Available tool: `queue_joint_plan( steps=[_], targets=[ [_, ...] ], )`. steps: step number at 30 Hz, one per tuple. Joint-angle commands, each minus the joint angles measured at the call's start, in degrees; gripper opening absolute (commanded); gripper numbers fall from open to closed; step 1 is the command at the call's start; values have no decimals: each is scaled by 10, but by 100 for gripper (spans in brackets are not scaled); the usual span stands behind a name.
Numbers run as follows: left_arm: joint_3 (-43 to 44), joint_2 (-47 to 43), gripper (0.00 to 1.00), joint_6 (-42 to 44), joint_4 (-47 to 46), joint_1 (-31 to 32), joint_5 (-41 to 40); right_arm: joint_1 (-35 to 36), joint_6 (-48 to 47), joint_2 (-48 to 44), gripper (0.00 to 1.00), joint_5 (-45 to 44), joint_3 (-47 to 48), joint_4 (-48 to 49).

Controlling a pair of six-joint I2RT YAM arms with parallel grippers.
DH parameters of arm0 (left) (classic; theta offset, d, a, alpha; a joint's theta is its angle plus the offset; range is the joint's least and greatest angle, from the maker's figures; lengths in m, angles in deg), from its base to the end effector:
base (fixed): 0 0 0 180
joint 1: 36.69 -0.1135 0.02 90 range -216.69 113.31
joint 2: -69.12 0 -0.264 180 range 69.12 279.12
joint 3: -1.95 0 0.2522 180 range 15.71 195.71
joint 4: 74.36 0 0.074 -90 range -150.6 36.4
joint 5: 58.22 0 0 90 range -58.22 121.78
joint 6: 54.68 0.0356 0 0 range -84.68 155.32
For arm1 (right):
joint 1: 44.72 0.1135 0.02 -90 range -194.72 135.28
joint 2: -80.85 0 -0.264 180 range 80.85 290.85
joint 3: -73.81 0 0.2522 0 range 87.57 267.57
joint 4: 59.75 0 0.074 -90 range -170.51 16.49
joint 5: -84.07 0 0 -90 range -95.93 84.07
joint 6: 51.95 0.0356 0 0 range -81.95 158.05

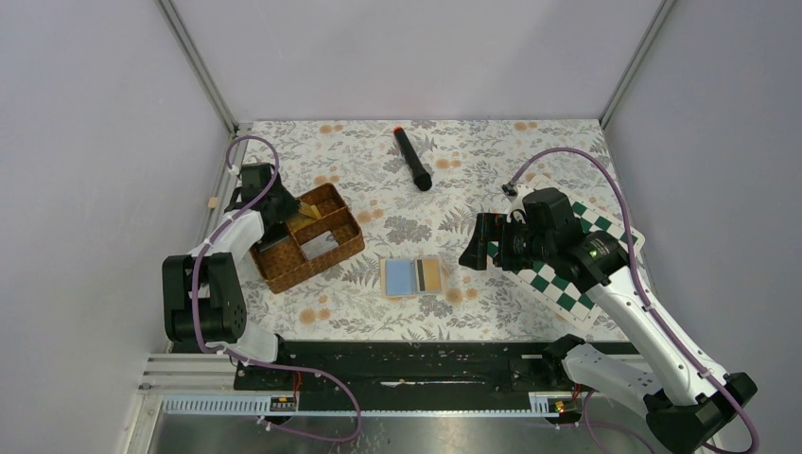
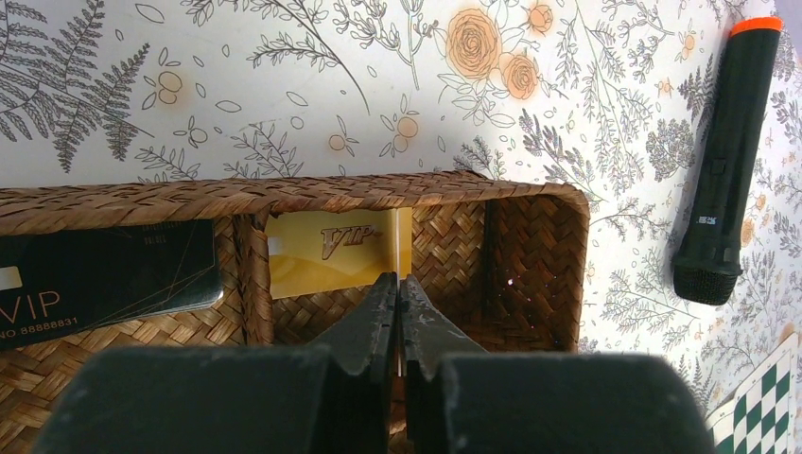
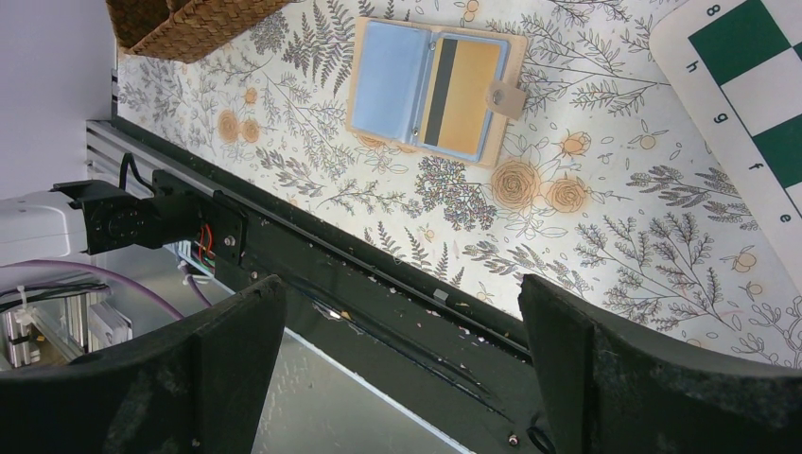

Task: Take the credit cards out of the card holder
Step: Place the credit card in the storage box.

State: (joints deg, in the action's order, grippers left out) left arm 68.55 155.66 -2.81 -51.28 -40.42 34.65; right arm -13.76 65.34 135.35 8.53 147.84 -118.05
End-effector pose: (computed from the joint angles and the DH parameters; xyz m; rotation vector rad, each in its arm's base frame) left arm 0.3207 0.0191 0.2163 -0.8149 2.2022 -0.3579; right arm 0.1575 0.1048 0.3448 -0.2183 2.3461 0.8094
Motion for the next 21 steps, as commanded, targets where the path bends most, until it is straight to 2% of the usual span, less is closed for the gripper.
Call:
queue_joint_plan(
  steps=[1,14,21],
  targets=[
    [1,7,4,4,-38,-3,1,-5,7,0,99,-3,17,1],
    [4,10,10,17,-22,-3,-16,-4,7,1,99,-4,17,1],
    [13,3,17,29,0,-3,-43,-5,7,4,99,-4,19,1]
  ],
)
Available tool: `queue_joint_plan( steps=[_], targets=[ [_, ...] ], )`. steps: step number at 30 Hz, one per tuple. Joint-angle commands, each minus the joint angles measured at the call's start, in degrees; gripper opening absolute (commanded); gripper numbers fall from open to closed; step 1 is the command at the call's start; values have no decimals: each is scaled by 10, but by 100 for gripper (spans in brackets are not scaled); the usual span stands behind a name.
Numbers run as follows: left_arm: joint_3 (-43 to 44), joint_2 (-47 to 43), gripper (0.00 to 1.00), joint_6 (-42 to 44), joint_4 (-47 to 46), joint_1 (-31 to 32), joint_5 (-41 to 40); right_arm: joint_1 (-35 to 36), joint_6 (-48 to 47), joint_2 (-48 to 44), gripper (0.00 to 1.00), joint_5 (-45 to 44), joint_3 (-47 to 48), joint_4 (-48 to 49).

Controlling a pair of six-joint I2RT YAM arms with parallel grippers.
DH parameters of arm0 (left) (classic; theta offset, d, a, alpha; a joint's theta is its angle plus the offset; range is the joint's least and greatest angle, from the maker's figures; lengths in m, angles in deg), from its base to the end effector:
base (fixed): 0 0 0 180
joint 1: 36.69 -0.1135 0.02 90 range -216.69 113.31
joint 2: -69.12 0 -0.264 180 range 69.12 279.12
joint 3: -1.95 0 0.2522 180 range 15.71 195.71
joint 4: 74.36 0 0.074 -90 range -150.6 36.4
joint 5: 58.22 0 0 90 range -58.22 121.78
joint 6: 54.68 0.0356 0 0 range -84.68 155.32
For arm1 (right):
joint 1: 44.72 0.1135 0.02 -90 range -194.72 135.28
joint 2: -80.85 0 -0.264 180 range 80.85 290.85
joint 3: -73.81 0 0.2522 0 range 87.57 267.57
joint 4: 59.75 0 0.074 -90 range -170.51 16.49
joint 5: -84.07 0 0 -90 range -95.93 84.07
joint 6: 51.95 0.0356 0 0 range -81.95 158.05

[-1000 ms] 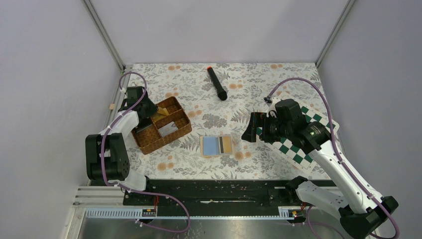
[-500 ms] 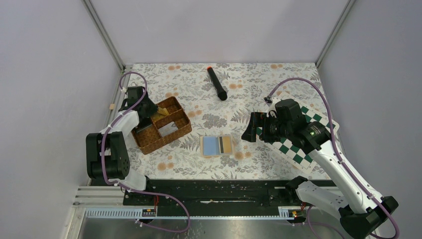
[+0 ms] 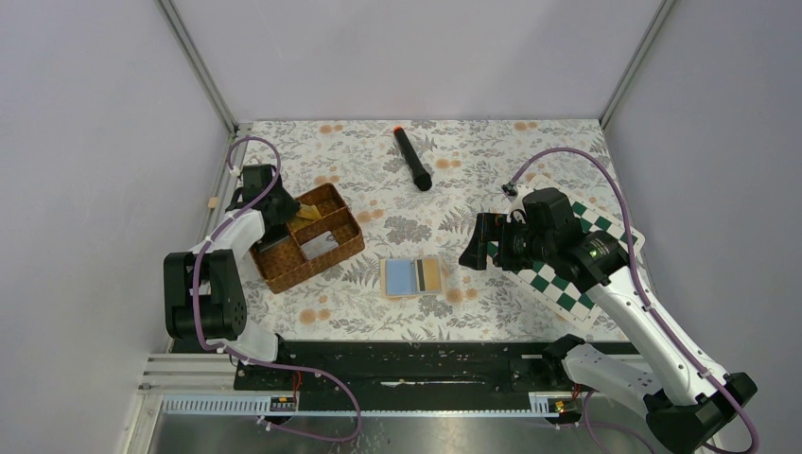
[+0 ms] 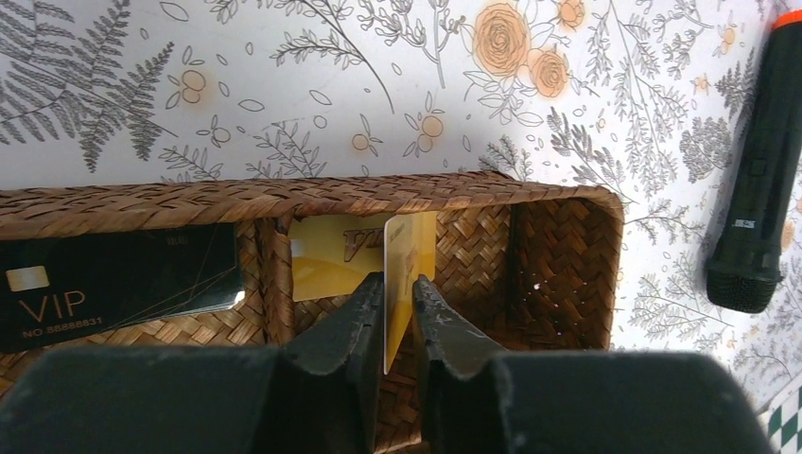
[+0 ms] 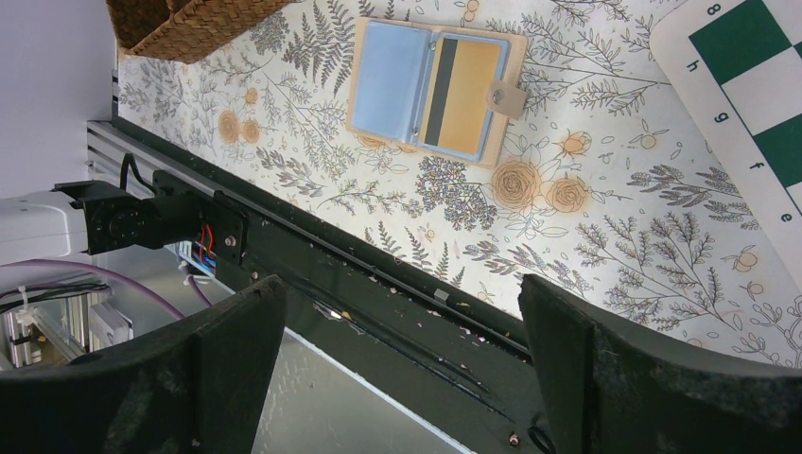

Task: Take the credit cards out of the card holder
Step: Place the credit card in the storage box.

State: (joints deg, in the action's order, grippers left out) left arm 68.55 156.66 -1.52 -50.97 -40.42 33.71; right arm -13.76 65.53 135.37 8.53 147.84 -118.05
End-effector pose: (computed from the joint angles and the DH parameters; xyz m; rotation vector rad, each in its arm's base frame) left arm 0.3220 0.0198 0.2105 -0.8049 2.2260 -0.3222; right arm 0.1575 0.1049 0.3448 -0.2144 2.3474 0.8109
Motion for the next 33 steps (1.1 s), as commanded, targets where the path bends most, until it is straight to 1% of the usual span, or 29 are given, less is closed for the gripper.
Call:
queue_joint_plan(
  steps=[1,8,12,21,33],
  targets=[
    [14,-8,18,17,-1,-3,-36,-4,4,4,100,-4,20,1],
    [11,-17,20,20,10,-3,-52,-5,1,5,99,-2,20,0],
    [13,-19,23,20,11,-3,-59,-5,1,3,100,-2,20,-1],
    [14,-31,24,21,24,-3,-74,-5,0,4,99,-6,20,0],
    [18,-66,29,16,49,-3,-134,-5,1,7,99,-7,17,1]
  ],
)
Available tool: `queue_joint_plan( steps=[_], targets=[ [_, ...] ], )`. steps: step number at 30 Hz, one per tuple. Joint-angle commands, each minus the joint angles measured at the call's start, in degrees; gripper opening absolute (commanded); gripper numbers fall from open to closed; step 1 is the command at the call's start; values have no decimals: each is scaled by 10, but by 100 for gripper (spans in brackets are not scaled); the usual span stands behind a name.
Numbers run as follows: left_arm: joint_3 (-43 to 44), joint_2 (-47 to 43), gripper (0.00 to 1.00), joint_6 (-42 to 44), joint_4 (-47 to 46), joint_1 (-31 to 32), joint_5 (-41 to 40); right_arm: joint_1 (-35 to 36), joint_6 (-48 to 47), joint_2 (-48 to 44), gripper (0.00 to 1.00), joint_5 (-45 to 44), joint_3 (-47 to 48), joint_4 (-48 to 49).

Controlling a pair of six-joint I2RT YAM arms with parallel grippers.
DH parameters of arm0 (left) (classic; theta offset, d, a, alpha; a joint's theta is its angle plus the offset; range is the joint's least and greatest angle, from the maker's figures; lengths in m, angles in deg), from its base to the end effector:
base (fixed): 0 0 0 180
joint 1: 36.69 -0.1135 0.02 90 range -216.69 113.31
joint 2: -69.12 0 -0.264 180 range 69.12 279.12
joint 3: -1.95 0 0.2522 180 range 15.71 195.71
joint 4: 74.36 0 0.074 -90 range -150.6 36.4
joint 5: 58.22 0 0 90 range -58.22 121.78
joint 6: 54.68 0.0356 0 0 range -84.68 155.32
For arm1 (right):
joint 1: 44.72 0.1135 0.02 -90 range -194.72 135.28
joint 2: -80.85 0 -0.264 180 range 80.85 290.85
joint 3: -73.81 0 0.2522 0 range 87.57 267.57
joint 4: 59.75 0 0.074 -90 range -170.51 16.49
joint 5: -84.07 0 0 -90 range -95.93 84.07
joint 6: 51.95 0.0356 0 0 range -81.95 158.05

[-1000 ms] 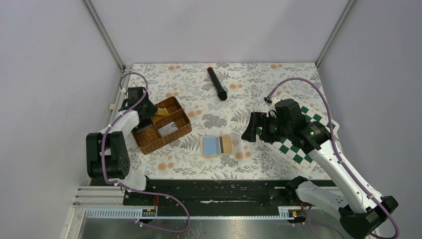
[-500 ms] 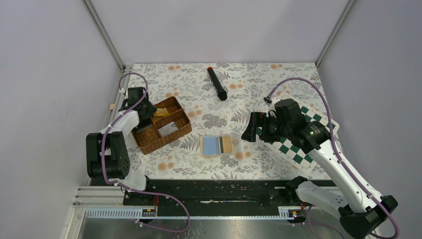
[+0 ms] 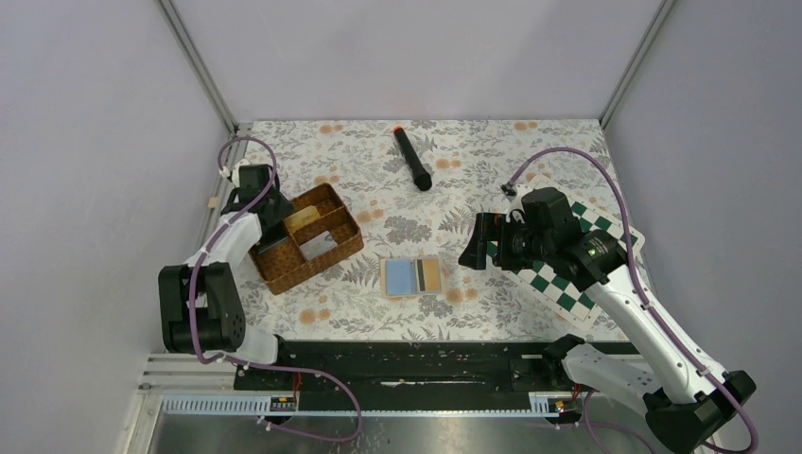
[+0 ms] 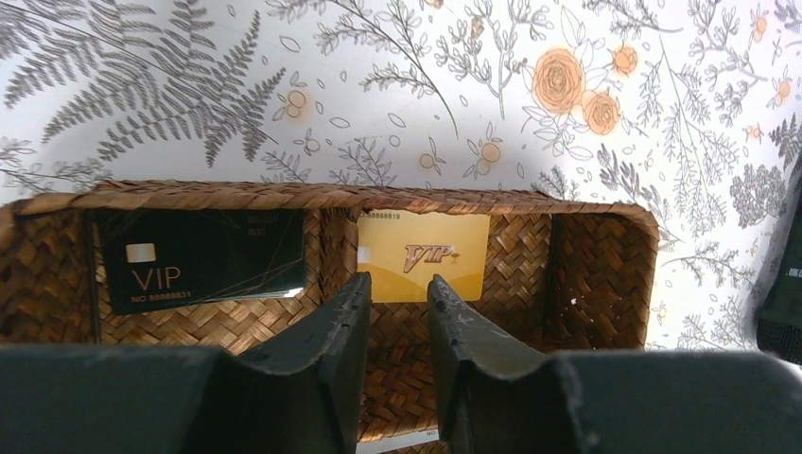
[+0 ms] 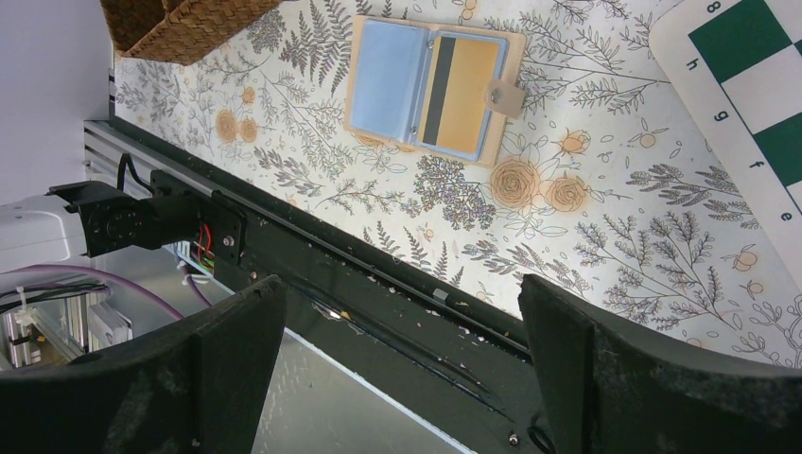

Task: Take the credit cards out of the card holder
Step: Place the credit card in the storage box.

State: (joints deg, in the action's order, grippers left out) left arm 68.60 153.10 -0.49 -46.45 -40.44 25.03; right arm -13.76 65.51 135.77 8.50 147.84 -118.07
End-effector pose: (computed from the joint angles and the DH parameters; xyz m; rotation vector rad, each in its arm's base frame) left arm 0.3091 0.0245 0.2233 -0.8514 2.1983 -0.1344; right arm 0.1589 0.1057 0.3435 -0.2139 2.3548 0.8076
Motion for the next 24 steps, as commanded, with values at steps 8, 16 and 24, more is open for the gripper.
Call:
queue_joint_plan(
  steps=[8,16,24],
  targets=[
    [33,-46,32,5,14,0,19,-5,8,13,99,-18,20,2],
    [45,-123,34,9,89,74,63,-5,37,71,94,-7,18,11],
    [-8,-192,35,-54,106,199,170,-5,76,144,70,5,2,66]
  ],
)
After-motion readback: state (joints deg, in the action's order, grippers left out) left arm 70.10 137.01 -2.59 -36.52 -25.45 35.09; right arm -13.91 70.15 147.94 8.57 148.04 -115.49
